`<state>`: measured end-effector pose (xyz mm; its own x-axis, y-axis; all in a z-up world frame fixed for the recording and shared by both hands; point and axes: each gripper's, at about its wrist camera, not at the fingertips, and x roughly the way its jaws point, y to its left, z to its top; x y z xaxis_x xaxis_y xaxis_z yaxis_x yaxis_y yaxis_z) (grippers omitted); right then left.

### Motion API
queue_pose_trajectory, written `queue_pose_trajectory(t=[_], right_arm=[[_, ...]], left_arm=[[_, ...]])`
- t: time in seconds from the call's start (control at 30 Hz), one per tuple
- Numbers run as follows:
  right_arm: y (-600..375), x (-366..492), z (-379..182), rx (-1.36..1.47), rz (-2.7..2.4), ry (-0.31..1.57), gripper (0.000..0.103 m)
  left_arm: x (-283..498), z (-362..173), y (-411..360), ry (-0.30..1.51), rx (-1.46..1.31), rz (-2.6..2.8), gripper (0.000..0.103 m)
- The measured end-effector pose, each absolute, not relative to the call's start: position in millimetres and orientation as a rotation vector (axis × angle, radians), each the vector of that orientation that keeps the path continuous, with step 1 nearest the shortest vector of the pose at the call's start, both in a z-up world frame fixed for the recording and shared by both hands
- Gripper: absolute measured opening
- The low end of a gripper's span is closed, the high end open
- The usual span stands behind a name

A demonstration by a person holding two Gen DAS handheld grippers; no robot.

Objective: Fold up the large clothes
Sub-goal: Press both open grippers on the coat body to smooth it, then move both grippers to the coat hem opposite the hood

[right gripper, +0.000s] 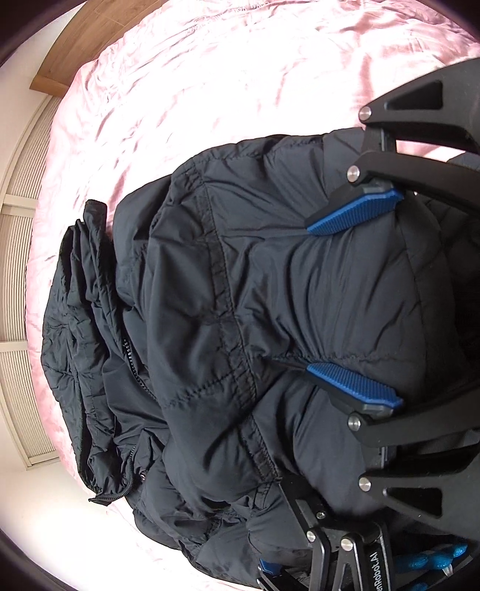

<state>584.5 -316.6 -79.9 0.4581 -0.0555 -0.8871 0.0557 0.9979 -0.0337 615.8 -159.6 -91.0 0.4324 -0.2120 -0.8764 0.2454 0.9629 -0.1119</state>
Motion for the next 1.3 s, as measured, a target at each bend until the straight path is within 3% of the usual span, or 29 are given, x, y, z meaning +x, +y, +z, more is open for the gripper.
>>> queue_pose_trajectory(t=[0.27, 0.63, 1.03, 1.3], right_arm=[[-319, 583, -83, 0.018, -0.047, 1.114, 0.079], [-329, 590, -61, 0.022, 0.05, 1.131, 0.08], [-354, 640, 11, 0.106, 0.114, 0.967, 0.08], [-382, 711, 15, 0.161, 0.124, 0.946, 0.086]], left_arm=[[608, -84, -150, 1.09, 0.04, -0.339, 0.099], [616, -43, -104, 0.981, 0.032, -0.333, 0.099], [690, -22, -12, 0.946, -0.083, -0.192, 0.099], [758, -24, 7, 0.967, -0.077, -0.144, 0.099]])
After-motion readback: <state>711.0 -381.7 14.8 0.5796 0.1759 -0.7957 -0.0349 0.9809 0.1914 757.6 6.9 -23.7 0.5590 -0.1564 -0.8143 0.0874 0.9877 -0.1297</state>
